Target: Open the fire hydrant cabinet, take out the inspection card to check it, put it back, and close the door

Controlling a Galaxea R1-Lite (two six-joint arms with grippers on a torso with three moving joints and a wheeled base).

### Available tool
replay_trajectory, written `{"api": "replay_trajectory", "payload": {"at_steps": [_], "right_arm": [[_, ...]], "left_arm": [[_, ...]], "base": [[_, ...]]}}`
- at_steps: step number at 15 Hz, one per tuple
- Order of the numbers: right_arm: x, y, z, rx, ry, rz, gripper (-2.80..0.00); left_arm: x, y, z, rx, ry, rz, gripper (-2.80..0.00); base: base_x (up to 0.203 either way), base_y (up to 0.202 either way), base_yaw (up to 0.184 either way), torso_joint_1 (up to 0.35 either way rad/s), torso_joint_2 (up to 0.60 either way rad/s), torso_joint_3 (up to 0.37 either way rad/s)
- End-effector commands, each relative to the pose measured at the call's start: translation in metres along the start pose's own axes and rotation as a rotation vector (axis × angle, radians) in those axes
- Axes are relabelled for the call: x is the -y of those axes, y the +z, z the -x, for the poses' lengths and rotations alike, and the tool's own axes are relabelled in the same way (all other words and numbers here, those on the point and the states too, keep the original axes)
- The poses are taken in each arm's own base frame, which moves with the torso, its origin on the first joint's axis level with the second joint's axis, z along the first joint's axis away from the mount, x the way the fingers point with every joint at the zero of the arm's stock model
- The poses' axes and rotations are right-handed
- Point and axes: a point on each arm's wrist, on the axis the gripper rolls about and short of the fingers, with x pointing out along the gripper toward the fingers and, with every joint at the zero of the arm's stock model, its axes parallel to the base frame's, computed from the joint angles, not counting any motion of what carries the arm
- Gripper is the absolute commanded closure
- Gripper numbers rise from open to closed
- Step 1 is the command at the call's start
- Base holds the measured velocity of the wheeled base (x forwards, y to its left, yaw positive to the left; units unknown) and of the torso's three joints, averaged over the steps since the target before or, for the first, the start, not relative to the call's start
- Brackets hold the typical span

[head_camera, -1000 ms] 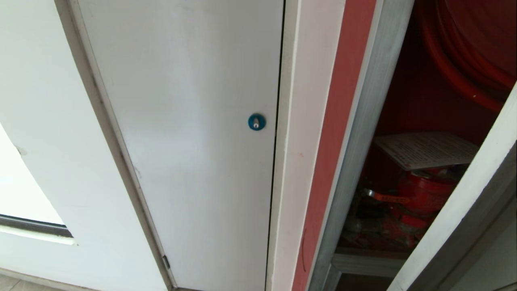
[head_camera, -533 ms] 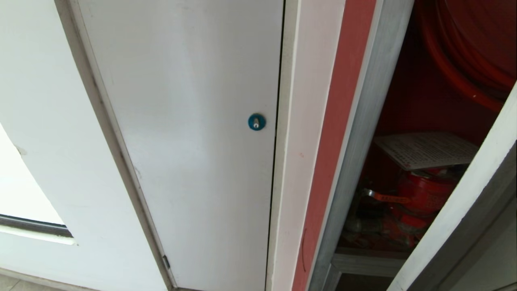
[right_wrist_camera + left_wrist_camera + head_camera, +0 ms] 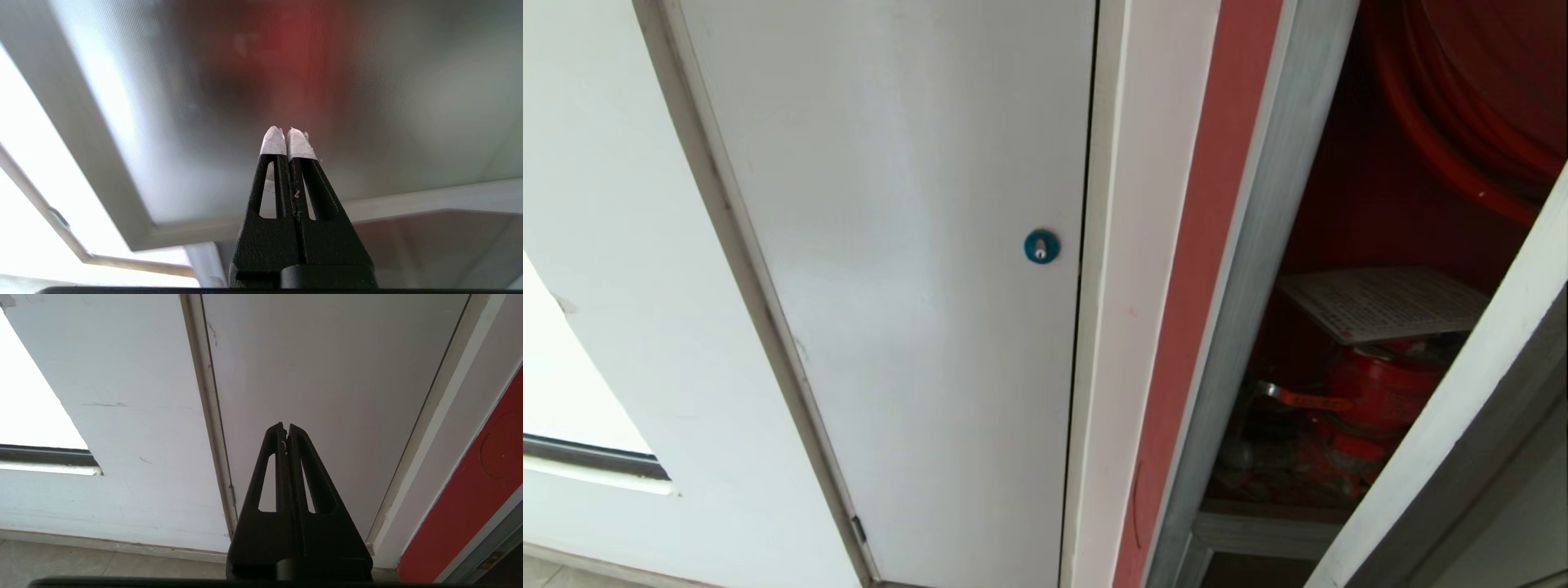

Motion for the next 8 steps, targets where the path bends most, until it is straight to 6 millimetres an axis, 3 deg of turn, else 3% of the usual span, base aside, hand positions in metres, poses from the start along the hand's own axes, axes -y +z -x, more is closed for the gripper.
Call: {"api": "replay_trajectory", "payload": {"at_steps": [1,5,8], "right_arm": [[-0.003,0.035,0.0,0.005,0.026,-0.03,0.0],[-0.012,0.083,0.001,-0.003,0.275,-0.051,0.0],[-0.018,0.099,-0.002,-0.1,0.615,-0.125,0.0]], "left_arm": [[0.0,-0.004,-0.001,-0.013,0.0,0.0,0.0],[0.0,-0.004,-0.001,-0.013,-0.001,0.0,0.0],[0.0,-0.004,-0.001,-0.013,-0.001,0.0,0.0]], "base": [[0.0,0.0,0.0,0.0,0.0,0.0],[0.0,0.0,0.0,0.0,0.0,0.0],[0.0,0.0,0.0,0.0,0.0,0.0]]}}
